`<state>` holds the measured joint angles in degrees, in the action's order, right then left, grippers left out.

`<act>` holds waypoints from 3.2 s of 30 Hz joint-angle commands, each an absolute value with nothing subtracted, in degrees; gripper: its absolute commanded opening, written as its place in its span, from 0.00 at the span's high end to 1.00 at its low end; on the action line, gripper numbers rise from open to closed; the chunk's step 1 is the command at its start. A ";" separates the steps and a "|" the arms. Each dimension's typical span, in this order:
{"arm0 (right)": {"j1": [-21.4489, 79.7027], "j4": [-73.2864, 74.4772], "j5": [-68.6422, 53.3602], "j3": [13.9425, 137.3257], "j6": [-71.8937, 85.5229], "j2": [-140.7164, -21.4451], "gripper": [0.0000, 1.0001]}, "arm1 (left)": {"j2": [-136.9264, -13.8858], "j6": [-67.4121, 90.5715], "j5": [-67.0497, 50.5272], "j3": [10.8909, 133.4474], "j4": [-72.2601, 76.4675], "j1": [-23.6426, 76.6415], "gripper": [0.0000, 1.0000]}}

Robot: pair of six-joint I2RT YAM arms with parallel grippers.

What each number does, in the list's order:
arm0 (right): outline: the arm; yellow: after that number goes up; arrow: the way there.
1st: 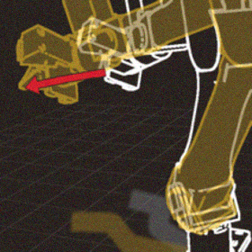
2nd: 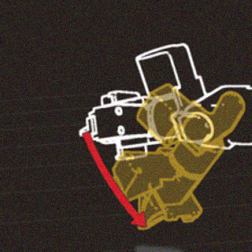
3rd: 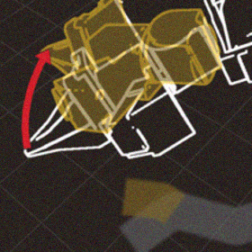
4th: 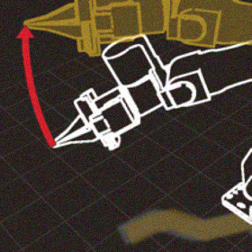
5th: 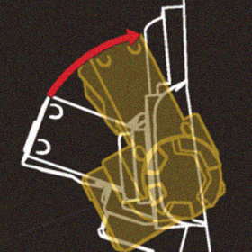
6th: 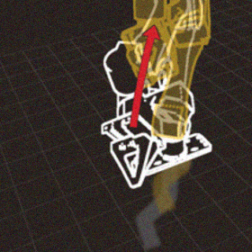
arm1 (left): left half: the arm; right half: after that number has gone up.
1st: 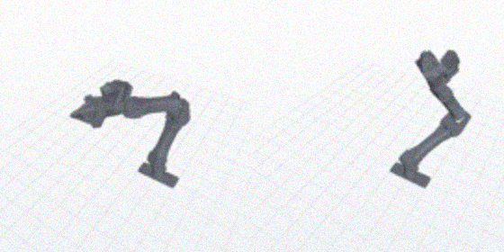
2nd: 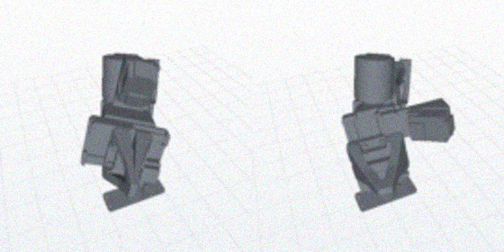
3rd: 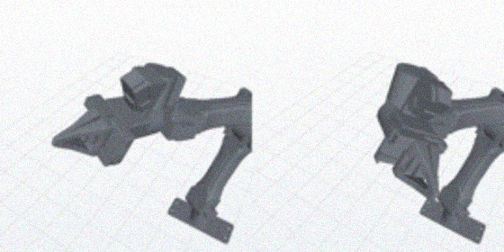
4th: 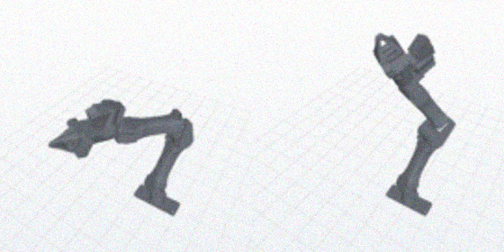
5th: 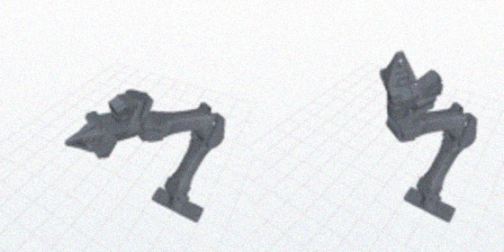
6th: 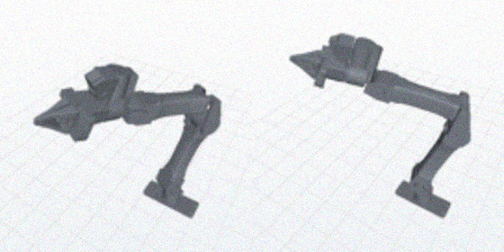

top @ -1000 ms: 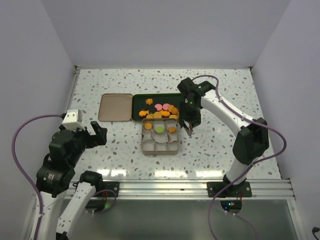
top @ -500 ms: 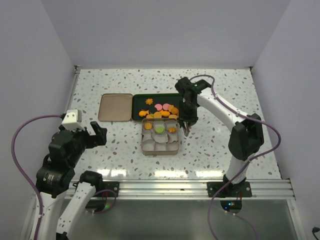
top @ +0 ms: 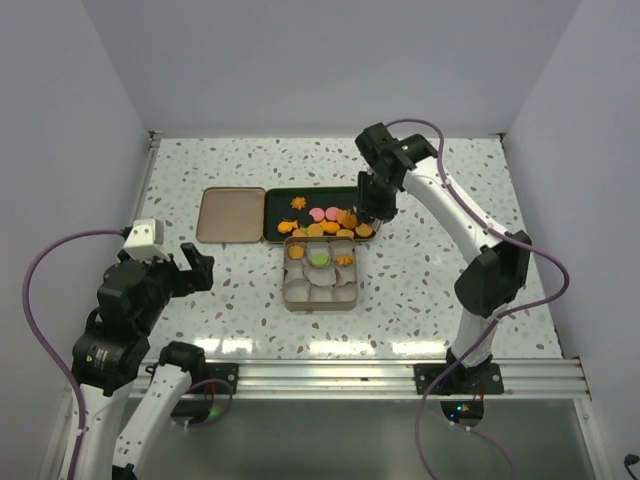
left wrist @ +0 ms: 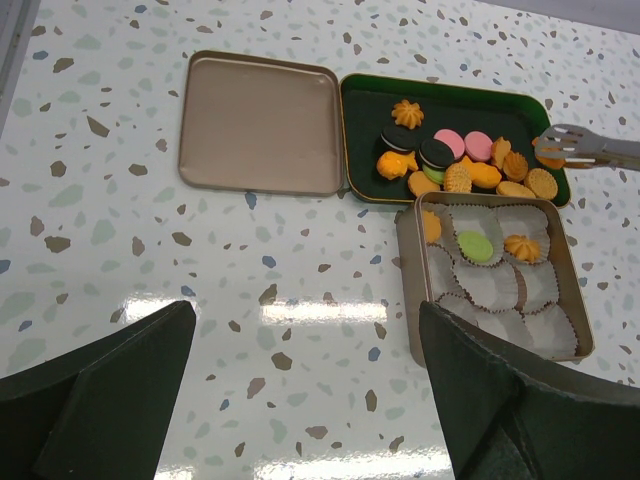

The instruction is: Pack the cookies

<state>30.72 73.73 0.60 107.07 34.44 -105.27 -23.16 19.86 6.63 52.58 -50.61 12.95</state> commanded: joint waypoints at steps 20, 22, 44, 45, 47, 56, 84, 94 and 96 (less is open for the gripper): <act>55.80 73.56 -1.58 101.43 38.23 -93.87 0.87 | -23.29 18.19 6.06 52.12 -47.72 13.27 0.00; 57.64 72.69 -1.67 99.68 38.32 -93.43 0.86 | -23.20 18.19 5.98 52.12 -47.72 13.36 0.00; 61.79 67.41 -1.50 92.29 40.34 -94.31 0.67 | -22.32 18.54 6.59 52.29 -47.99 13.36 0.00; 61.87 67.33 -1.32 92.20 40.34 -94.22 0.66 | -22.24 18.46 6.59 52.21 -47.99 13.36 0.00; 61.87 67.15 -0.97 91.76 40.52 -94.22 0.63 | -22.24 18.46 6.59 52.21 -47.99 13.36 0.00; 61.79 67.94 -0.09 94.04 40.78 -94.22 0.55 | -22.41 18.54 6.59 52.21 -47.90 13.36 0.00; 48.52 81.83 4.40 141.41 29.80 -121.80 0.49 | -23.20 18.46 6.33 52.12 -47.81 13.36 0.00; 46.76 78.05 2.02 143.70 28.83 -130.51 0.46 | -24.96 18.11 5.54 51.94 -47.55 13.36 0.00; 46.76 77.17 1.58 143.70 28.83 -132.09 0.45 | -25.14 18.11 5.62 52.03 -47.55 13.36 0.00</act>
